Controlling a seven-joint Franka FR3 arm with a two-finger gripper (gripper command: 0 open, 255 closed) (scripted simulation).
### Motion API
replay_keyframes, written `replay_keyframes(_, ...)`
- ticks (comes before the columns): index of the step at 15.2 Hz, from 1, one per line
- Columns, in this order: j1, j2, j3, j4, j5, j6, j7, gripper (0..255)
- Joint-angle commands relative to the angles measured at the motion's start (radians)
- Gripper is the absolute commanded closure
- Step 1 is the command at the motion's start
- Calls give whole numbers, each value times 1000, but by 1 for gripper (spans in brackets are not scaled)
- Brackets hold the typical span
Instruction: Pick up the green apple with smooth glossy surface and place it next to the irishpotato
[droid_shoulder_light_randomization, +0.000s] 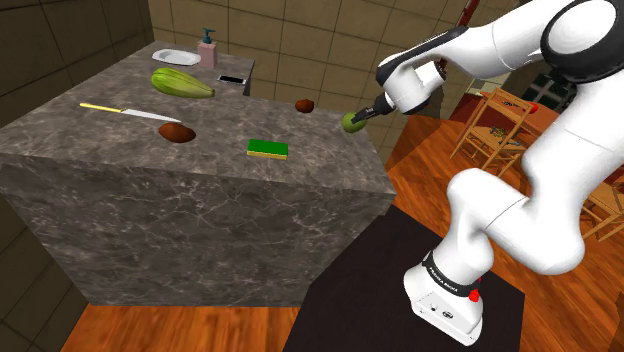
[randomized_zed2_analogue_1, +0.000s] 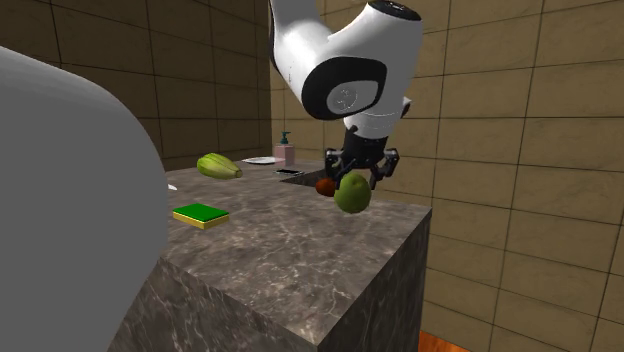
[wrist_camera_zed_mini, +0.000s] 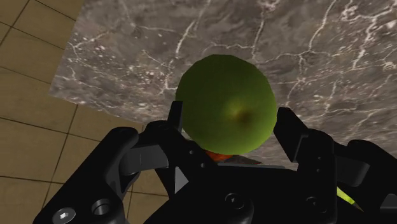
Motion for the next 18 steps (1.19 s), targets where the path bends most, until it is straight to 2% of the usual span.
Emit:
replay_keyframes(1, -115, 152, 94, 31, 207, -130, -120, 255)
replay_keyframes(2, -103, 249, 61, 46, 302, -215, -165, 255)
replay_keyframes(3, -15, 228, -25, 43, 256, -203, -132, 255)
replay_keyframes(6, 39, 309, -107, 56, 284, -287, -122, 255)
replay_keyframes(10, 86, 383, -184, 73, 284, -370, -92, 255)
replay_keyframes(16, 125, 462, -269, 102, 264, -474, -42, 255)
replay_keyframes(17, 128, 469, -277, 106, 261, -484, -36, 255)
replay_keyframes(18, 131, 474, -254, 111, 262, -472, -13, 255)
